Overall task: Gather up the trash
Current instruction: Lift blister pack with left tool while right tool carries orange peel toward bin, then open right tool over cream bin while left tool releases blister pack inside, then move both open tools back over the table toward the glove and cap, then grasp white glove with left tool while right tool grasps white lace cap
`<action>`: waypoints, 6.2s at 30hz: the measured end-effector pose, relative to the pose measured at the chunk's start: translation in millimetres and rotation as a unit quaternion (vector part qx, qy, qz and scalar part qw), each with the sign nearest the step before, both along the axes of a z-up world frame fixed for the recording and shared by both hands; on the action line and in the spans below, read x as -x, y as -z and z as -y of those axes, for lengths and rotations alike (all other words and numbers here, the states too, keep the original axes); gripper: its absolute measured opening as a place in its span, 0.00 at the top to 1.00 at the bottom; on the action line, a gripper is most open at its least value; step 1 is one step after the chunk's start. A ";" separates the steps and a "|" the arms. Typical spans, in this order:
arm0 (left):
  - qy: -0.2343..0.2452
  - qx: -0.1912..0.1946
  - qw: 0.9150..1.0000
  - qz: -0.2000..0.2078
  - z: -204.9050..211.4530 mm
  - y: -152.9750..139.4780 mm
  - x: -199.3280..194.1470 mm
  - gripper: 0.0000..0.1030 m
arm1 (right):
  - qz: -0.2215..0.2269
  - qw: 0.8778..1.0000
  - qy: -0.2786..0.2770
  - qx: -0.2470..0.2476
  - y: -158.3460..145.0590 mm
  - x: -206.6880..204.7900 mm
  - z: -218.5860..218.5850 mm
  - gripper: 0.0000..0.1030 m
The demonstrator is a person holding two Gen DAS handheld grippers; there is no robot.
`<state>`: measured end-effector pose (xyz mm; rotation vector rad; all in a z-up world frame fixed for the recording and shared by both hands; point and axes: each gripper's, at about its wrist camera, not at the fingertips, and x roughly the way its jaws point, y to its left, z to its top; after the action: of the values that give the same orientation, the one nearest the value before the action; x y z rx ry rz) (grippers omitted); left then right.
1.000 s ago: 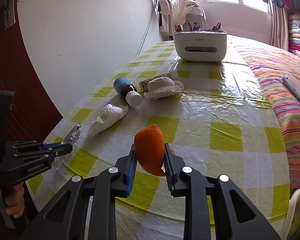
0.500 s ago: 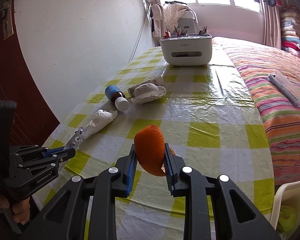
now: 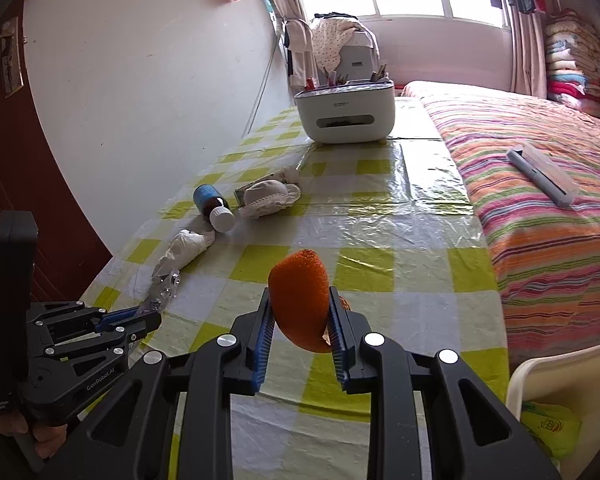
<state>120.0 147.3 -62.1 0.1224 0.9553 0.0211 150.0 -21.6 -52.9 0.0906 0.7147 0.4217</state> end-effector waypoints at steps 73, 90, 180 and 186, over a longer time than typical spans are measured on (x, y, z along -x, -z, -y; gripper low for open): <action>0.249 -0.011 0.967 0.052 266.5 -8.3 48.3 0.92 | -0.001 0.976 0.218 -0.005 3.1 70.6 237.8 0.75; 0.264 -0.013 0.963 0.050 285.8 -4.4 49.8 0.91 | 0.014 0.972 0.236 -0.004 -0.3 77.6 254.9 0.62; -0.043 0.019 0.998 -0.050 -77.1 17.4 -125.6 0.52 | 0.025 0.992 0.121 -0.028 -11.4 -26.1 58.2 0.47; -0.061 0.040 0.995 -0.066 -95.3 24.4 -131.1 0.58 | 0.020 0.997 0.068 -0.017 -9.8 -52.1 16.4 0.47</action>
<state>251.1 242.6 -86.6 -0.0094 1.0938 0.0873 202.0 -38.1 -43.2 0.1624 0.6575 0.3043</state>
